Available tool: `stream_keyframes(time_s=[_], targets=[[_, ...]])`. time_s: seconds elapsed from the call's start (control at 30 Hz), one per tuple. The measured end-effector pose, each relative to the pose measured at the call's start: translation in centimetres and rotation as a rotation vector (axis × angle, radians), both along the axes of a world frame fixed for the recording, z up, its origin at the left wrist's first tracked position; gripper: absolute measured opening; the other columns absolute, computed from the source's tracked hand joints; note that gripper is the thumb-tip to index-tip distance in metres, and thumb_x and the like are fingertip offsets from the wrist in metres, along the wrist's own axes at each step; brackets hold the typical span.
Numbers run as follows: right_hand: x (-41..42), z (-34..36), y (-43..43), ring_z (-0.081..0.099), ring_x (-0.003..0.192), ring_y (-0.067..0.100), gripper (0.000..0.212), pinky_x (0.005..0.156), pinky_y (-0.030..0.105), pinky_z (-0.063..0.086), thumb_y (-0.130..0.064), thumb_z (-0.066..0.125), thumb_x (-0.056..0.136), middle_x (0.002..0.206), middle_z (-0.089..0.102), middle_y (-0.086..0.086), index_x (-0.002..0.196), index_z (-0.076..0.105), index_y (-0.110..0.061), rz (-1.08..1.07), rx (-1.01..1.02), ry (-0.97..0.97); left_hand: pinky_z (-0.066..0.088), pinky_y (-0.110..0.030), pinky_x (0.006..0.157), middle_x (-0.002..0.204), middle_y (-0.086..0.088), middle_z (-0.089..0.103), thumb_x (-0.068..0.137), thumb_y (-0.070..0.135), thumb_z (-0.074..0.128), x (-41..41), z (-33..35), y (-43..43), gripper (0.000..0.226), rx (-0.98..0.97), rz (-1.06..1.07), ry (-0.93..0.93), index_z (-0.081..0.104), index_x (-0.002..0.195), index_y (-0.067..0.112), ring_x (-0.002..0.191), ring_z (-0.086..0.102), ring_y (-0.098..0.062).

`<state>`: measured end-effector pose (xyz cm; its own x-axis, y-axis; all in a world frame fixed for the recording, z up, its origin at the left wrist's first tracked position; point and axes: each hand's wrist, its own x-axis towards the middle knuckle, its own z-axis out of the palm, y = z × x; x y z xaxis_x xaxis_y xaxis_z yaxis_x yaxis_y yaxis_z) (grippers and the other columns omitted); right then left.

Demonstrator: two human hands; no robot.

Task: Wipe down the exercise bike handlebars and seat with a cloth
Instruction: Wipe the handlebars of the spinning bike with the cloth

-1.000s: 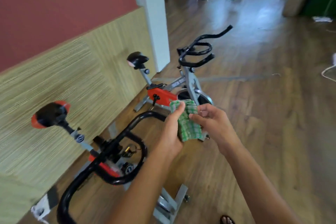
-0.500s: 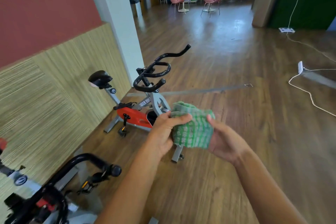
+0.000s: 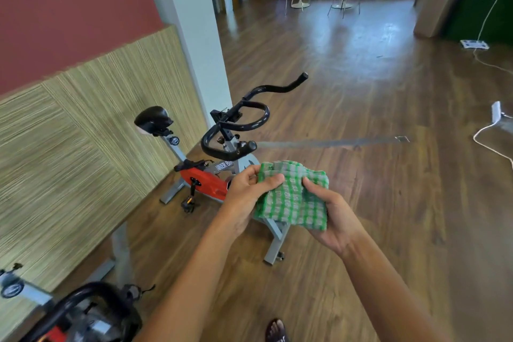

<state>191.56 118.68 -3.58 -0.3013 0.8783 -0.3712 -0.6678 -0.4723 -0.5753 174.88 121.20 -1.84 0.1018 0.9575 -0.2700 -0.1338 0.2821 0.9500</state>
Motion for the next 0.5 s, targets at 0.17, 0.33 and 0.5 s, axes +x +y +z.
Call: stream_keyframes(time_s=[0.17, 0.33, 0.5], targets=[[-2.4, 0.9, 7.1, 0.071, 0.106, 0.032, 0.034, 0.077, 0.040, 0.062, -0.013, 0.049, 0.098, 0.123, 0.069, 0.020, 0.128, 0.059, 0.001, 0.048, -0.033, -0.020, 0.058, -0.034, 0.082, 0.101, -0.005, 0.075, 0.086, 0.021, 0.075, -2.6, -1.6, 7.5, 0.032, 0.049, 0.171, 0.057, 0.064, 0.115, 0.012, 0.094, 0.072, -0.019], [-4.1, 1.4, 14.0, 0.070, 0.109, 0.032, 0.034, 0.083, 0.043, 0.061, -0.013, 0.051, 0.098, 0.121, 0.070, 0.019, 0.129, 0.058, -0.001, 0.048, -0.061, -0.092, 0.055, -0.030, 0.077, 0.101, 0.006, 0.068, 0.092, 0.023, 0.068, -4.2, -2.0, 13.4, 0.015, 0.174, 0.399, 0.451, 0.064, 0.106, 0.023, 0.090, 0.065, -0.009], [-6.1, 2.1, 21.1, 0.074, 0.098, 0.030, 0.026, 0.074, 0.041, 0.059, -0.011, 0.052, 0.100, 0.110, 0.074, 0.016, 0.122, 0.063, -0.001, 0.074, -0.087, -0.237, 0.054, -0.029, 0.088, 0.112, 0.007, 0.068, 0.092, 0.045, 0.064, -4.8, -2.5, 19.4, 0.039, 0.028, 0.240, 0.423, 0.063, 0.122, 0.020, 0.098, 0.064, -0.005]])
